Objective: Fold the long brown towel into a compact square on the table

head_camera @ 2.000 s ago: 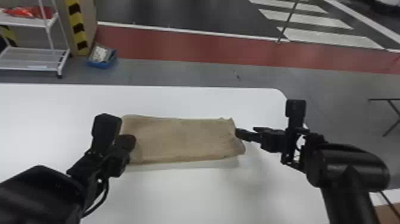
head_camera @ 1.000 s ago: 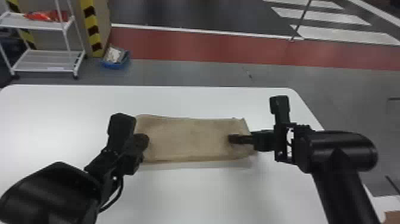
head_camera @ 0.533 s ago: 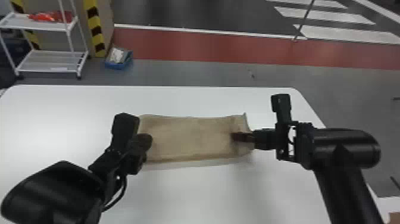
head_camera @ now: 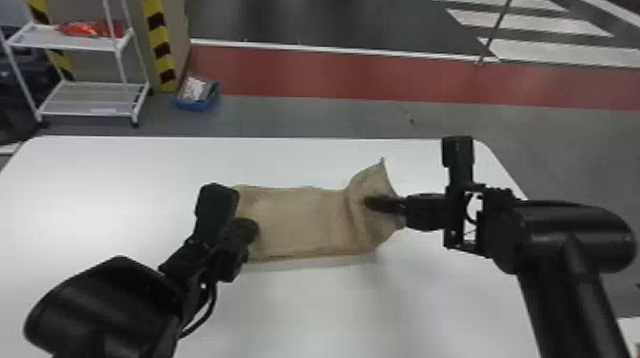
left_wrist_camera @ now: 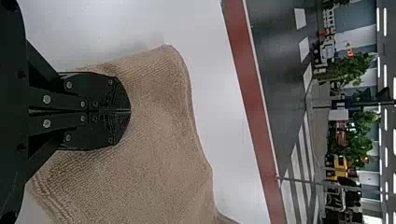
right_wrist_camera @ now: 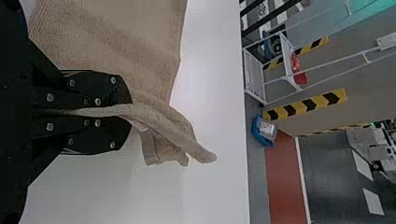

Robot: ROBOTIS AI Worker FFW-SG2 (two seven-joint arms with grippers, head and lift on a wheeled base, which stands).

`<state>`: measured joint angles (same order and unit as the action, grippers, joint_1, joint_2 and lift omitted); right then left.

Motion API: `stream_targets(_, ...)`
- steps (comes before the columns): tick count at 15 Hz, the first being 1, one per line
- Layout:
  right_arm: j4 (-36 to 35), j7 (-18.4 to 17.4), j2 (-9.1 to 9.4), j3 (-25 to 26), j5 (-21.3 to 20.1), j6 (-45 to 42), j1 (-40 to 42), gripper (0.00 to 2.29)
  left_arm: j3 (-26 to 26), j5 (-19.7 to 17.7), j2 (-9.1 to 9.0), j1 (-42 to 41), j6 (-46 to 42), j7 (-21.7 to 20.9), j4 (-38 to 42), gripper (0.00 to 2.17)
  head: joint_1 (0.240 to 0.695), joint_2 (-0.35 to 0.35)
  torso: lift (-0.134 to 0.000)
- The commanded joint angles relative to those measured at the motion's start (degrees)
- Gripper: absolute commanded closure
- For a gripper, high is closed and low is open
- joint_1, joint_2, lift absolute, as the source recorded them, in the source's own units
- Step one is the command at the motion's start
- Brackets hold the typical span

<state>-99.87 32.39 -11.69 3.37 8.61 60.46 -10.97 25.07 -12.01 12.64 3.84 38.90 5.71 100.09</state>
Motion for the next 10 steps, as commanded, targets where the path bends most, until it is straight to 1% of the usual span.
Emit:
stream_targets(1, -2.5, -0.1, 1.14, -0.3, 1.1, 1.4, -0.1, 1.33, 0.2, -0.1, -0.51, 0.1, 0.3, -0.3, -0.2, 1.42, 0.695, -0.135, -0.128)
stream_targets(3, -2.8, -0.5, 1.76, -0.8, 1.1, 2.1, -0.5, 1.33, 0.3, -0.6, -0.51, 0.1, 0.1, -0.8, -0.1, 1.42, 0.695, -0.127, -0.128)
stream_targets(4, -2.8, -1.1, 1.85, -1.3, 0.6, 1.9, -0.5, 1.33, 0.2, -0.5, -0.33, -0.3, -1.0, -2.5, 0.5, 1.41, 0.695, -0.12, -0.128)
stream_targets(6, -2.7, -1.5, 1.76, -1.6, 0.0, 1.7, -0.9, 1.33, -1.7, -1.1, 0.46, -1.1, -1.7, -3.8, 3.7, 1.41, 0.695, -0.122, -0.128)
stream_targets(7, -2.7, -1.6, 1.76, -1.5, 0.0, 1.7, -0.9, 1.33, -3.2, -2.0, 0.81, -1.3, -1.1, -4.7, 4.9, 1.41, 0.695, -0.123, -0.128)
stream_targets(10, -2.7, -2.1, 1.49, -1.1, 0.0, 1.9, -0.6, 1.33, -5.8, -2.4, 1.95, -0.8, -0.1, -6.4, 4.3, 1.41, 0.695, -0.11, -0.128)
